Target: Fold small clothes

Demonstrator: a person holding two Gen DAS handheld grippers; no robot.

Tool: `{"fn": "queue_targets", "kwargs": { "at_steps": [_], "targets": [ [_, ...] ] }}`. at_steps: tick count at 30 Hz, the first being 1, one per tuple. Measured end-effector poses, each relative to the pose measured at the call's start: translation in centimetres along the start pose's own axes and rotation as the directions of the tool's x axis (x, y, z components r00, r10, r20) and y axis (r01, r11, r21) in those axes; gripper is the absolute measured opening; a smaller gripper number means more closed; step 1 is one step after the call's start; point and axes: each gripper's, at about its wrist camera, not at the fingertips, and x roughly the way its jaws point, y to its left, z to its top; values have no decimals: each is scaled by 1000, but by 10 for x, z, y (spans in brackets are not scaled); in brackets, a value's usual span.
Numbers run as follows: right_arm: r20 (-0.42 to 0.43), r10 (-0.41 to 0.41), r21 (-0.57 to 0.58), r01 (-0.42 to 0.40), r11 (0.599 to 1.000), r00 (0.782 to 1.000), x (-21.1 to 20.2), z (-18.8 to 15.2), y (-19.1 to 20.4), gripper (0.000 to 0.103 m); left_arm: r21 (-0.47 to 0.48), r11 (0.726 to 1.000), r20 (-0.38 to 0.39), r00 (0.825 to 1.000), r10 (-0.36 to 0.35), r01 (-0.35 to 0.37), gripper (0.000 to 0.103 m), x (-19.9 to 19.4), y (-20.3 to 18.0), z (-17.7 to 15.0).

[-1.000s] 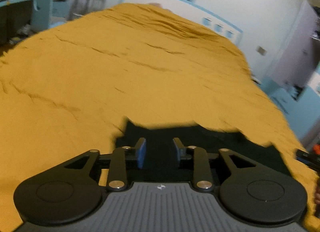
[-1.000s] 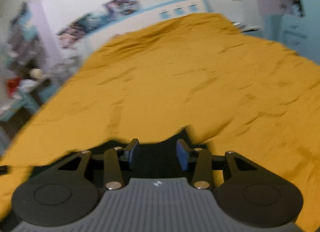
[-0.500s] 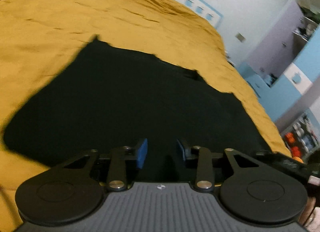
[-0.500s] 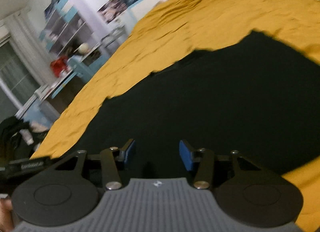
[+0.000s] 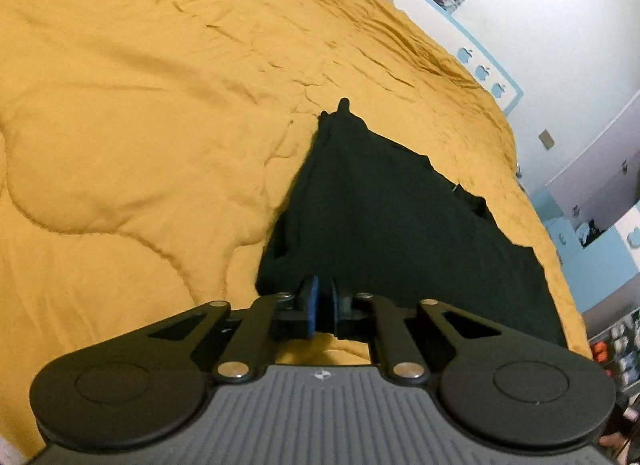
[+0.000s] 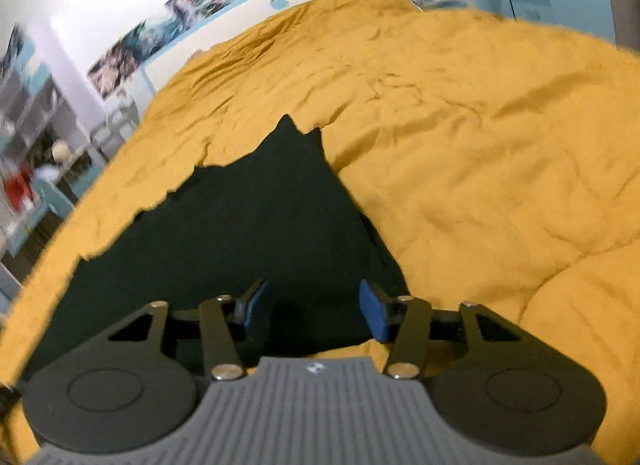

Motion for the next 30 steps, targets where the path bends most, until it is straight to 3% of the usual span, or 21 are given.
{"fn": "queue_targets", "kwargs": {
  "at_steps": [3, 5, 7, 9, 12, 17, 20, 23, 27, 30],
  "targets": [
    [24, -55, 65, 54, 996, 998, -5, 4, 5, 53, 1, 1000, -5, 1000, 11, -11, 20, -5, -8, 3],
    [64, -85, 71, 81, 994, 994, -13, 8, 21, 56, -12, 1000, 12, 1000, -26, 26, 35, -14, -17, 6],
    [129, -31, 7, 31, 999, 991, -17, 19, 55, 60, 17, 997, 42, 996, -75, 74, 44, -21, -28, 11],
    [144, 60, -65, -51, 997, 988, -8, 33, 95, 67, 53, 994, 33, 995, -99, 97, 47, -19, -38, 14],
    [114, 196, -140, -179, 974, 974, 29, 52, 158, 68, 78, 993, -7, 997, -83, 83, 48, -2, -44, 13],
    [16, 251, -154, -246, 957, 968, 131, 70, 236, 66, 91, 995, -74, 996, -42, 49, 50, 23, -42, 4],
    [-53, 182, -157, -188, 969, 982, 195, 71, 265, 59, 109, 993, -77, 996, -35, 43, 51, 27, -41, 2],
    [-59, 96, -197, -106, 975, 994, 236, 70, 282, 57, 98, 995, -89, 996, -28, 37, 51, 27, -43, 3],
    [-49, -42, -182, 32, 983, 998, 271, 68, 274, 58, 95, 995, -105, 994, -24, 34, 52, 29, -43, 5],
    [-71, -64, -157, 52, 986, 995, 287, 65, 264, 58, 98, 995, -106, 994, -26, 36, 54, 28, -44, 5]
  ]
}}
